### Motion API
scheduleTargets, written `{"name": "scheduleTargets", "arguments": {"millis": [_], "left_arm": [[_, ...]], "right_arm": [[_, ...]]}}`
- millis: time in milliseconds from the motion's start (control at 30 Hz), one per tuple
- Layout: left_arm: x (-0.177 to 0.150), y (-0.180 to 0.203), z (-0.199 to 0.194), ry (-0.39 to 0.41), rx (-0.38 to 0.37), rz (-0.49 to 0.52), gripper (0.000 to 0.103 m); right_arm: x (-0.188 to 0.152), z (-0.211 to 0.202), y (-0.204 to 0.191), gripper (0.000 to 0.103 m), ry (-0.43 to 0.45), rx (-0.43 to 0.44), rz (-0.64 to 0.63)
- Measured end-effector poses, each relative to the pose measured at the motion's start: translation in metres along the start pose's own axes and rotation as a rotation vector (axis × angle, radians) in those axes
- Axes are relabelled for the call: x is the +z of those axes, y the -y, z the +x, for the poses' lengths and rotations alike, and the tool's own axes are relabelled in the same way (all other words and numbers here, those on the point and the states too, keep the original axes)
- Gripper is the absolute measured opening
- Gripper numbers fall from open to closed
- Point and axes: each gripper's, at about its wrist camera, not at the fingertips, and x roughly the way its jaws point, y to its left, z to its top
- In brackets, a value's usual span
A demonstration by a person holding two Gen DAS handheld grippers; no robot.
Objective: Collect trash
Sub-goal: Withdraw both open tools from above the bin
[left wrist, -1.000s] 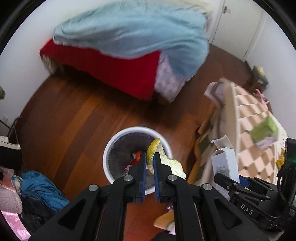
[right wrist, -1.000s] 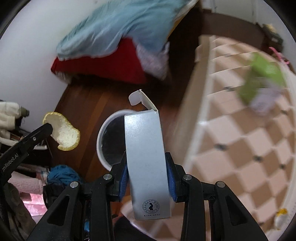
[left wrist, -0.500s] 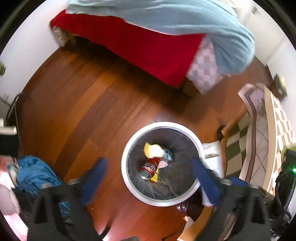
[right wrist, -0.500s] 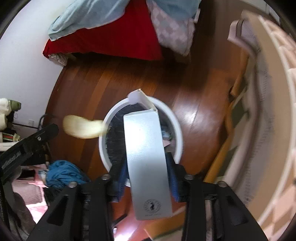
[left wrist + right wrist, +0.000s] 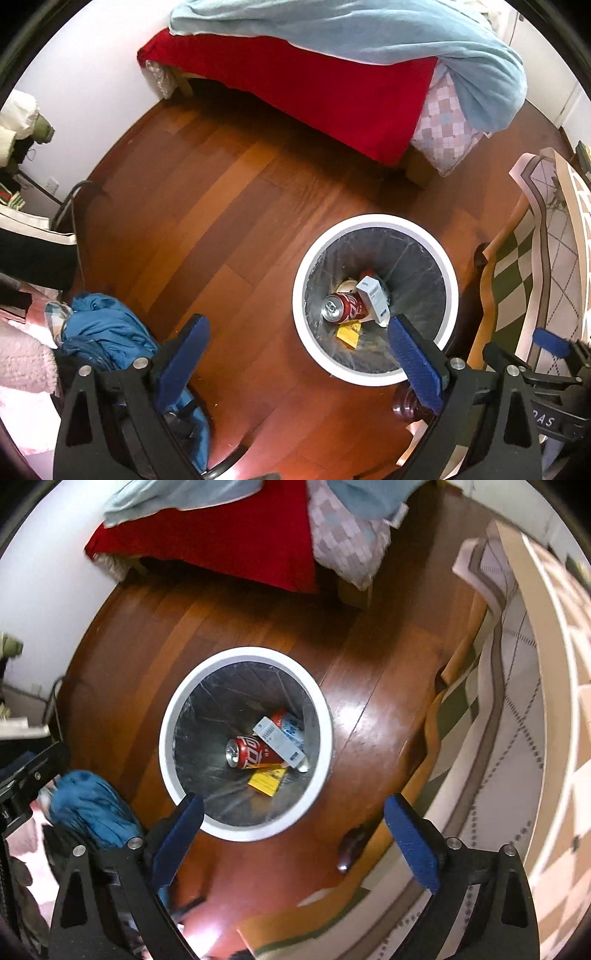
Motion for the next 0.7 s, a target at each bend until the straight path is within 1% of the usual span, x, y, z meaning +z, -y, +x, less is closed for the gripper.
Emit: {"name": "scheduleTargets", "arguments": {"millis": [133,400,533,700], "left_arm": [[-0.009,0.003,-0.015,0.028,0.006,0.008,0.099],[-0.025,0.007,-0.048,0.074,-0.009,0.008,0.099],[-0.033,0.007,-0.066,0.092,-0.024,0.0,0.099],[-0.047,0.007,-0.095,0.134,-0.014,0.012,0.099]], "right_arm": [[-0.009,-0.017,-0.005,0.1,0.033,-0.026,-0.043],[-0.024,-0.057,-0.004,0.1,0.09,-0.047,-0.049],[-0.033,-0.082,-0.003,0.1,0.123,-0.05,-0.064],[-0.05,-0.111,0.001,0.1,0.159,-0.031,-0.066]]}}
